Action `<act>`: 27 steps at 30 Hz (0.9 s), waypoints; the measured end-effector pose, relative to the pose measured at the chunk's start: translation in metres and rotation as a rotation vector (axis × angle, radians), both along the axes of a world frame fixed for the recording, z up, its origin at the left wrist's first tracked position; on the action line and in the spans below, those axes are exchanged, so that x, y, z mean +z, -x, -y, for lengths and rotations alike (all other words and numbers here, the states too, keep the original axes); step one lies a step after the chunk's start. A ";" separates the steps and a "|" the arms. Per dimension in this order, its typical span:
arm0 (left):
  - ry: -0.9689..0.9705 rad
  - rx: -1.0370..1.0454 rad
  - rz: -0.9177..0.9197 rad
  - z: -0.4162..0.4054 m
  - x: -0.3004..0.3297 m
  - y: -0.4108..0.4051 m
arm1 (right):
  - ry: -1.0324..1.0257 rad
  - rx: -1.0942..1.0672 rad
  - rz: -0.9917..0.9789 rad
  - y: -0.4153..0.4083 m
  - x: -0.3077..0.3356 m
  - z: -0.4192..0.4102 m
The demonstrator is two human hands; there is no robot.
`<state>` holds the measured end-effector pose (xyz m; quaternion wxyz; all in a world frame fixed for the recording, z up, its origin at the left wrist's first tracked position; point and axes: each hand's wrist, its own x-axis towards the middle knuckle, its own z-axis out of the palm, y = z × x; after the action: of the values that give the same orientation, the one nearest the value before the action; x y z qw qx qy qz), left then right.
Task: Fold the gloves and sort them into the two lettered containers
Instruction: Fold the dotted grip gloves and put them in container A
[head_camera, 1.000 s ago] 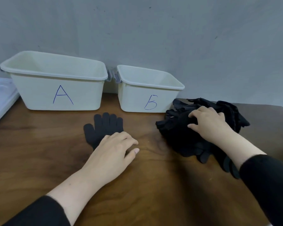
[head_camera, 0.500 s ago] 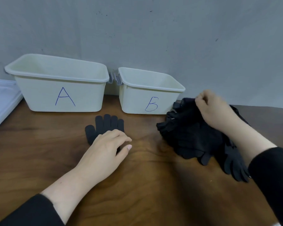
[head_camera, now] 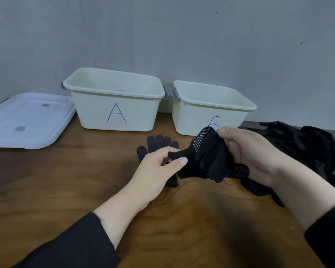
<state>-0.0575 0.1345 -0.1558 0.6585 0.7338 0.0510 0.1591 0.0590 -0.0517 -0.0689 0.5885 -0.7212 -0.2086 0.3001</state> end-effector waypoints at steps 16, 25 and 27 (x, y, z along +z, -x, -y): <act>-0.089 0.158 -0.058 -0.002 -0.013 -0.008 | 0.388 -0.086 0.741 0.046 -0.056 -0.009; 0.038 -0.062 0.081 0.002 -0.003 -0.003 | 0.354 -0.304 0.756 0.040 -0.062 -0.018; -0.026 0.077 0.130 -0.008 -0.002 -0.003 | 0.331 -0.386 0.772 0.032 -0.043 -0.017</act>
<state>-0.0546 0.1427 -0.1581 0.6443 0.7277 0.0343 0.2326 0.0269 -0.0343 -0.1123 0.3900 -0.8900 -0.2237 -0.0761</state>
